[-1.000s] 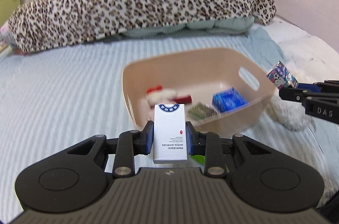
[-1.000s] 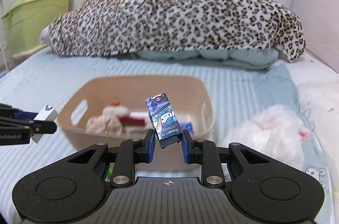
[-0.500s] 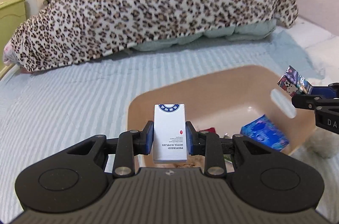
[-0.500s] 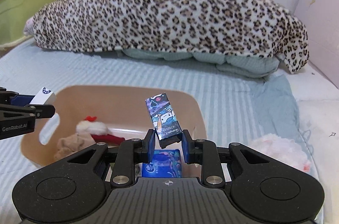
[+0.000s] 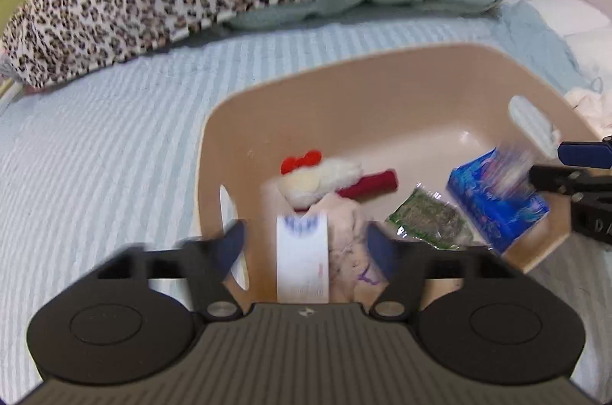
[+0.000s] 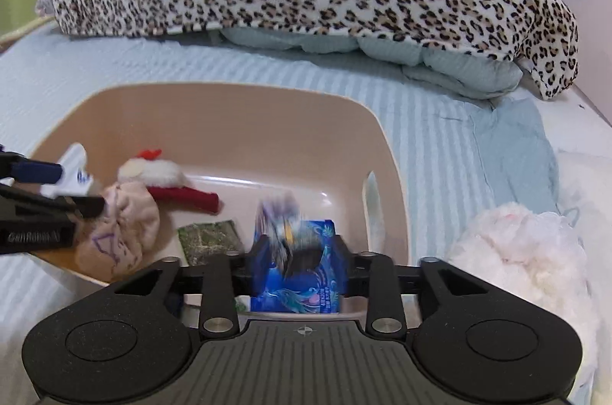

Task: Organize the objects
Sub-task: 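Carry both boxes over the basket and open both tools to drop them, then grasp the green snack bag with the left tool while the right tool grasps the black cube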

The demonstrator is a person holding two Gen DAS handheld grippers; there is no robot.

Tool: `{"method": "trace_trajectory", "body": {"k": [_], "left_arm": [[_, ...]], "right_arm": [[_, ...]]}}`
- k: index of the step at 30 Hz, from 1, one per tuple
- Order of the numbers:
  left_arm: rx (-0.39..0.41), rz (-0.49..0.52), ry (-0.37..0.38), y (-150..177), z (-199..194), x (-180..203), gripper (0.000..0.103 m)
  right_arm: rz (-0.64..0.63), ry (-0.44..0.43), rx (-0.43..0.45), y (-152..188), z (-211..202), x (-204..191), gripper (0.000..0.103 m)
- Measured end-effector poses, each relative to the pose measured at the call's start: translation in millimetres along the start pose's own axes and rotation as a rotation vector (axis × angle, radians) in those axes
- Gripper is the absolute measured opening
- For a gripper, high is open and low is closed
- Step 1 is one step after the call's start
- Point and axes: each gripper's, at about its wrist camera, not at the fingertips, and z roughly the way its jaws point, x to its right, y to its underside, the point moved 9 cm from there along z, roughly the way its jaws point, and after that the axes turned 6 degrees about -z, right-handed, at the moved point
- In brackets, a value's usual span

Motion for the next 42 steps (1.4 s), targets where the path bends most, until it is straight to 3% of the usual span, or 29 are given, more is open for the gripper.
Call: {"method": "trace_trajectory", "body": {"k": [4, 9, 17, 19, 31, 42], "left_arm": [[0.022, 0.023, 0.01, 1.8, -22.5, 6.6, 0.078], [0.047, 0.009, 0.005, 6.7, -44.9, 1.9, 0.079], [0.075, -0.05, -0.001, 26.7, -73.3, -18.3, 0.079], [0.06, -0.055, 0.002, 36.0, -72.9, -21.2, 0.079], [-0.074, -0.073, -0.01, 110.2, -36.6, -36.9, 0.079], [-0.118, -0.047, 0.037, 135.2, -19.5, -20.3, 0.079]], "right_arm": [[0.012, 0.005, 0.061, -3.7, -26.8, 4.9, 0.079], [0.048, -0.007, 0.105, 0.2, -57.2, 4.2, 0.093], [-0.002, -0.038, 0.075, 29.8, -77.2, -20.9, 0.094], [-0.023, -0.047, 0.053, 40.6, -75.5, -29.0, 0.099], [-0.087, -0.099, -0.073, 90.8, -44.1, -63.8, 0.099], [-0.05, -0.171, -0.13, 105.7, -10.6, -72.0, 0.099]]}}
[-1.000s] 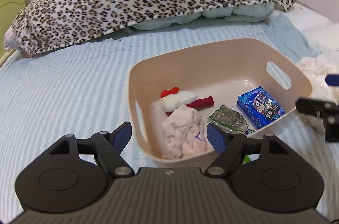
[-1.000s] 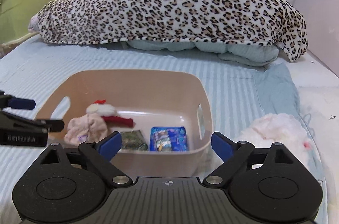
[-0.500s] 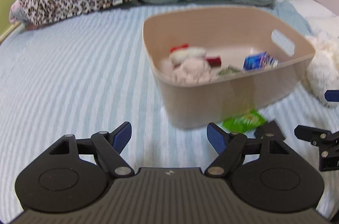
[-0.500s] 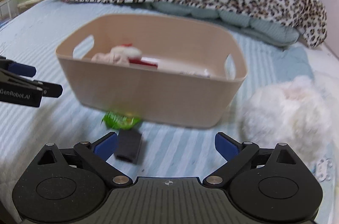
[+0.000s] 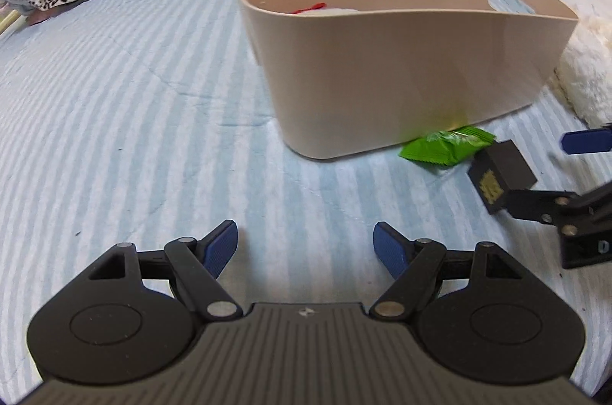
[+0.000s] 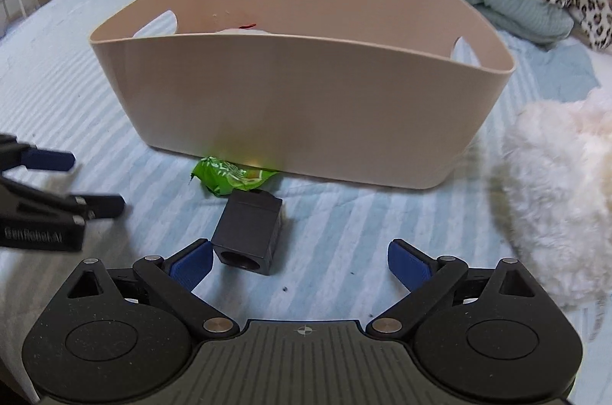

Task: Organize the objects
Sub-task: 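Grasp the green snack bag with the left tool while the right tool grasps the black cube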

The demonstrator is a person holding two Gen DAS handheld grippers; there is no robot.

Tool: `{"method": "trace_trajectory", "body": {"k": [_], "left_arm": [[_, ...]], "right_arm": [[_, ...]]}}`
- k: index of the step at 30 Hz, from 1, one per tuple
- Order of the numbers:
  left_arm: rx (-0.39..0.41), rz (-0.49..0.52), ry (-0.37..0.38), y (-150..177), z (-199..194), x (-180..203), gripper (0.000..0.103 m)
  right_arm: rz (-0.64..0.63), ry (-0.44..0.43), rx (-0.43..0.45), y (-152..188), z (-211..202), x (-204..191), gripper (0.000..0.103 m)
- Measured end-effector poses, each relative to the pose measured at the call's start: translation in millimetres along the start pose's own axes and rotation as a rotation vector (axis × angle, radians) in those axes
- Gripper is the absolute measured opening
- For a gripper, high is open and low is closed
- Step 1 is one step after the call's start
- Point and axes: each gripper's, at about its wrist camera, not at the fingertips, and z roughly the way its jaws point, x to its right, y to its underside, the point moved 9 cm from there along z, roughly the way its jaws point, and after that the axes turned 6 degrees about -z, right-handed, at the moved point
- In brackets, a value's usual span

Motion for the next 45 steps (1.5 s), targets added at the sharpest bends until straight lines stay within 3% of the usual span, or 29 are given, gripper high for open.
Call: {"method": "trace_trajectory", "body": {"k": [9, 25, 30, 33, 38, 41, 45], "left_arm": [[0.011, 0.003, 0.017, -9.2, 5.6, 18.9, 0.079], [0.035, -0.068, 0.114, -37.2, 8.5, 59.0, 0.079], [0.027, -0.071, 0.125, -43.5, 19.7, 75.6, 0.08], [-0.032, -0.108, 0.133, -41.4, 33.2, 78.8, 0.08], [-0.056, -0.113, 0.081, -37.4, 45.2, 75.9, 0.079], [-0.047, -0.133, 0.1, -36.6, 46.2, 72.6, 0.072], [-0.037, -0.134, 0.125, -37.3, 45.1, 70.3, 0.053]], "right_arm": [[0.096, -0.087, 0.008, -2.8, 15.7, 4.8, 0.098], [0.118, 0.054, -0.003, 17.2, 20.0, 41.2, 0.091], [0.135, 0.034, 0.01, 19.4, 18.2, 46.8, 0.091], [0.125, 0.025, 0.025, 16.5, 14.3, 46.1, 0.091], [0.096, 0.024, 0.035, 13.0, 19.9, 40.9, 0.089], [0.085, 0.018, 0.04, 8.6, 22.6, 40.0, 0.083], [0.08, 0.008, 0.046, 8.2, 22.3, 39.3, 0.071]]}}
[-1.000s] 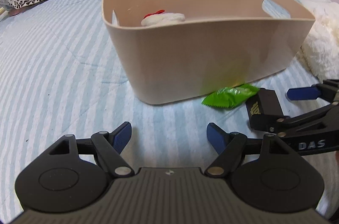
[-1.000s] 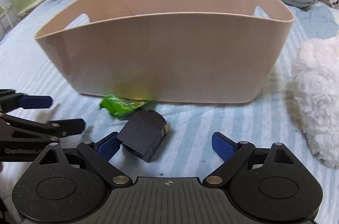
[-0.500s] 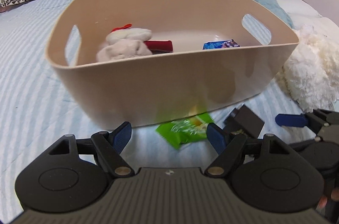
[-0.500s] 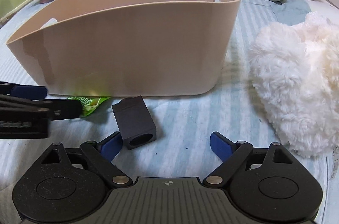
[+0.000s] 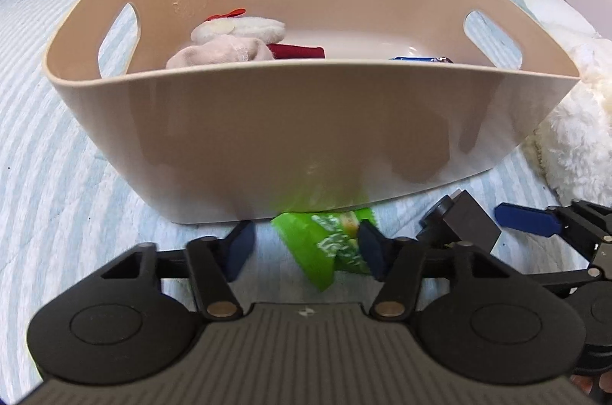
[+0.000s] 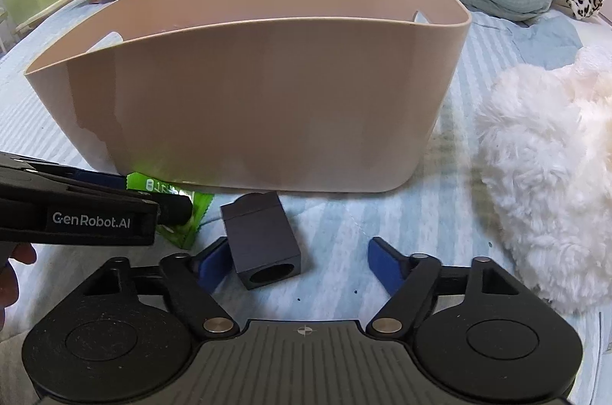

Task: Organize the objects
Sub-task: 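Grasp the green snack bag with the left tool while the right tool grasps the black cube, then lift both items into the basket and open both tools to release them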

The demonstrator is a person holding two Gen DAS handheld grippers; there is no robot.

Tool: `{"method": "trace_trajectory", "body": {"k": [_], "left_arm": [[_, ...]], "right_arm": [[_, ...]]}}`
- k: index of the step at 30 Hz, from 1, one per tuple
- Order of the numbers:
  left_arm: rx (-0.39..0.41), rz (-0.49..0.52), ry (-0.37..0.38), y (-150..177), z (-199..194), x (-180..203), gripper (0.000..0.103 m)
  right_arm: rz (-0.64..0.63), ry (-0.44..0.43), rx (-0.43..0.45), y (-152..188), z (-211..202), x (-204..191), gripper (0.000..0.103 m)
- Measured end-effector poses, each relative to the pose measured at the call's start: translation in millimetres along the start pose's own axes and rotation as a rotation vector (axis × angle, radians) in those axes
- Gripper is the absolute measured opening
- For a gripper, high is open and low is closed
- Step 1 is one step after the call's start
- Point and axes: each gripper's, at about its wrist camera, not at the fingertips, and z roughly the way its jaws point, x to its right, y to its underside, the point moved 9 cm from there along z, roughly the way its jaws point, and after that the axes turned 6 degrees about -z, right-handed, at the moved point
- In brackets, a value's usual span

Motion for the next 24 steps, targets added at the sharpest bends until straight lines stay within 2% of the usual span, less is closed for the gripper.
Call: {"method": "trace_trajectory", "body": {"k": [1, 2, 4, 6, 10, 18, 24], "left_arm": [[-0.001, -0.002, 0.007, -0.9, 0.1, 0.2, 0.046], [-0.003, -0.002, 0.011, -1.3, -0.1, 0.0, 0.045], [-0.006, 0.001, 0.02, -1.0, -0.9, 0.4, 0.036], [-0.006, 0.009, 0.024, -0.3, -2.8, 1.0, 0.029], [-0.004, -0.004, 0.027, 2.6, -9.3, -0.4, 0.022], [0.02, 0.063, 0.033, 12.5, -33.0, 0.8, 0.02], [0.079, 0.09, 0.052, 10.5, -70.4, -0.1, 0.02]], "right_arm": [[-0.005, -0.003, 0.001, -0.3, -0.2, -1.0, 0.064], [-0.009, -0.006, 0.003, -0.3, -0.4, -2.2, 0.06], [-0.018, -0.017, 0.0, -0.1, 0.4, -6.4, 0.04], [-0.026, -0.024, 0.0, -1.6, 0.9, -10.6, 0.029], [-0.038, -0.016, -0.007, -4.7, -1.5, -15.5, 0.029], [-0.013, 0.011, 0.019, -7.5, -27.9, -18.3, 0.029], [-0.009, 0.021, 0.063, -3.1, -61.8, -17.7, 0.029]]}}
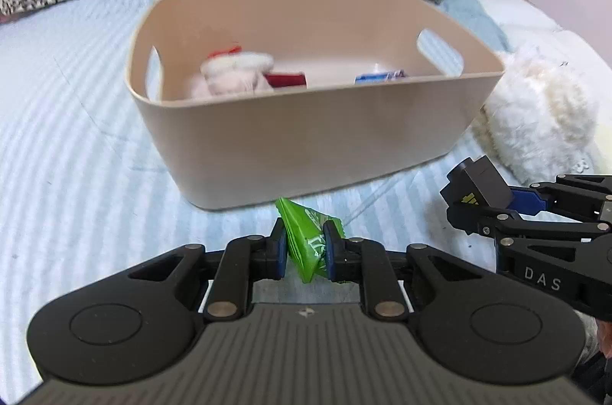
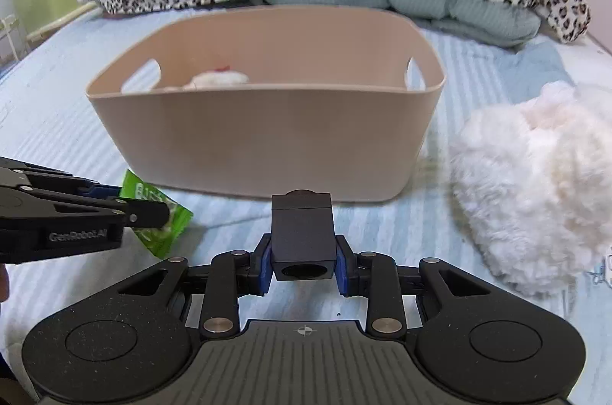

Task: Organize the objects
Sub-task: 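Lift both items into the basket and open both tools to release them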

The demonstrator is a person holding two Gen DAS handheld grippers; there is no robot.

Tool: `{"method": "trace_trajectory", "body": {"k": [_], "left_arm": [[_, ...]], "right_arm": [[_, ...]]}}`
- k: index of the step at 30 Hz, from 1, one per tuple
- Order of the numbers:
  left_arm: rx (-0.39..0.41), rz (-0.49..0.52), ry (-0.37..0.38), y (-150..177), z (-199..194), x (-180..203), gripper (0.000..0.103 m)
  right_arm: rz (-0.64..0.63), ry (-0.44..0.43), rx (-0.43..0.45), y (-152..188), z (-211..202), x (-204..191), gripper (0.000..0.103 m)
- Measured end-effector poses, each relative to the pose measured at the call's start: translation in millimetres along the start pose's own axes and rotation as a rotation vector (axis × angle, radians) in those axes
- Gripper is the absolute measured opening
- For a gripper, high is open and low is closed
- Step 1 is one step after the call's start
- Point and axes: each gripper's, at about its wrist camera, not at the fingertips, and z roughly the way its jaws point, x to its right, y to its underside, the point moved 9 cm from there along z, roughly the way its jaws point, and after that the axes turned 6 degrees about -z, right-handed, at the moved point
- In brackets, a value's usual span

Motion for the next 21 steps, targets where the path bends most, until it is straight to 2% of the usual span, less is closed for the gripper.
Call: {"method": "trace_trajectory", "body": {"k": [8, 13, 17, 21], "left_arm": [[0.107, 0.032, 0.026, -22.1, -55.0, 0.1, 0.02], [0.191, 0.049, 0.022, -48.9, -78.8, 2.3, 0.02], [0.243, 0.067, -0.01, -74.1, -81.1, 3.3, 0.02], [0.255, 0.068, -0.025, -99.3, -68.0, 4.7, 0.02]], "right_arm": [[0.009, -0.01, 0.126, -30.4, -46.3, -1.1, 0.029], [0.025, -0.011, 0.204, -60.7, -66.5, 5.8, 0.029], [0.038, 0.015, 0.254, -90.1, -72.1, 16.7, 0.029], [0.075, 0.021, 0.27, -110.4, -66.2, 30.1, 0.029]]}}
